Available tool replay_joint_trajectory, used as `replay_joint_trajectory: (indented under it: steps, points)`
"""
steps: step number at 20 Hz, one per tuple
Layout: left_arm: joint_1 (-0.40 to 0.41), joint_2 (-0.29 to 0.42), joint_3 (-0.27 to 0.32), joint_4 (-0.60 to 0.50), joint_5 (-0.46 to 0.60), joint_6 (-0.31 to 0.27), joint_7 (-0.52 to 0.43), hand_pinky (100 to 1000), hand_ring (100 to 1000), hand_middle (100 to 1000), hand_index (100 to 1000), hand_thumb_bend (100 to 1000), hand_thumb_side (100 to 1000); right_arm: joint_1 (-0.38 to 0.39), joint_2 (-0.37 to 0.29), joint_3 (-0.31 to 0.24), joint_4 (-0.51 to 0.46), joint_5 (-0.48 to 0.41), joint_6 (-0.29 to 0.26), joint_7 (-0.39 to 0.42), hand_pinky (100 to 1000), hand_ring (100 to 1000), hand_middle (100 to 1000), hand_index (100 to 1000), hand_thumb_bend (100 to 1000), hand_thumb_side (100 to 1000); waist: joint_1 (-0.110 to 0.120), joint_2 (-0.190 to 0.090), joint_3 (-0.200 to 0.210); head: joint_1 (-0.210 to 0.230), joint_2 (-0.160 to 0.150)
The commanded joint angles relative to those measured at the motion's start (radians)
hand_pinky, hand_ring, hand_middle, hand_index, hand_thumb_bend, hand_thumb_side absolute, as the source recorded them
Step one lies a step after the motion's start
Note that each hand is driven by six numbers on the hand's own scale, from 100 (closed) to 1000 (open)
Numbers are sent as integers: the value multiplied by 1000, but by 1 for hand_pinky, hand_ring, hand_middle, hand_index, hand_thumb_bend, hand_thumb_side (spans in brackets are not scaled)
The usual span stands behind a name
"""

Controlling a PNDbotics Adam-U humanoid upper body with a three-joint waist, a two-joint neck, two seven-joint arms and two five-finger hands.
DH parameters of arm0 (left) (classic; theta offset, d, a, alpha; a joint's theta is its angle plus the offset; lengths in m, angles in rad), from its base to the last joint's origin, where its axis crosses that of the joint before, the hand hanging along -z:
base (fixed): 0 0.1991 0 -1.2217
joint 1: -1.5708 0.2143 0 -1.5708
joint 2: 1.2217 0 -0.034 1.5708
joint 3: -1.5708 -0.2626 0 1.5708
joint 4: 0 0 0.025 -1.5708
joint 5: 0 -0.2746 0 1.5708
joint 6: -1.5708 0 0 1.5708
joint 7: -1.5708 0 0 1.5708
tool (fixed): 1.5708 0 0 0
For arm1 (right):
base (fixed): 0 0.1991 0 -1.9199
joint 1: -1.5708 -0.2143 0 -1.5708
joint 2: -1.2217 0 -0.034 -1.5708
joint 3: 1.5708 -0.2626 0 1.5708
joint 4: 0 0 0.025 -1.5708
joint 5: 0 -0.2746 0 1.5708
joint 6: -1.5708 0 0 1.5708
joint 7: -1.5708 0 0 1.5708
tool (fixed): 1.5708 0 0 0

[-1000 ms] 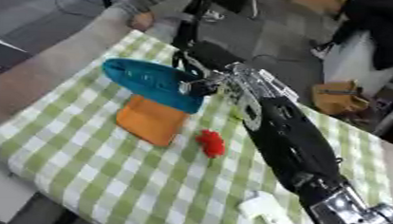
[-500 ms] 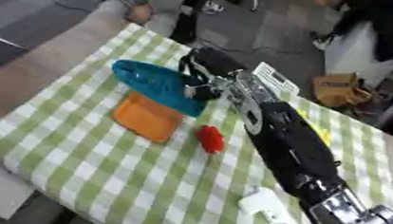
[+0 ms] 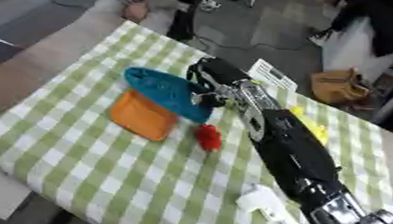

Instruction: Pick up objects on the table and place them in the box.

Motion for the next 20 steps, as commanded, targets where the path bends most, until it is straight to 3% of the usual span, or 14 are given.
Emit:
replay_joint_trajectory:
  steps: [1, 17, 20]
  points:
    - [-23, 7, 0, -21, 1, -1, 0, 519, 726, 791, 814, 161, 1000, -14, -11, -14, 4, 10, -2, -7, 110, 309, 391, 447, 100, 100, 12, 8, 0, -5, -13]
    - [-36, -1, -4, -24, 3, -2, -6, 515, 726, 790, 813, 161, 1000, -31, 1, -15, 3, 16, -5, -26, 117, 313, 405, 461, 100, 100, 4, 29, 18, -15, -24]
    - [-38, -2, -5, -24, 4, -3, -6, 514, 723, 790, 813, 161, 1000, -34, 1, -14, -1, 15, -4, -27, 158, 346, 455, 509, 100, 100, 3, 31, 20, -19, -25]
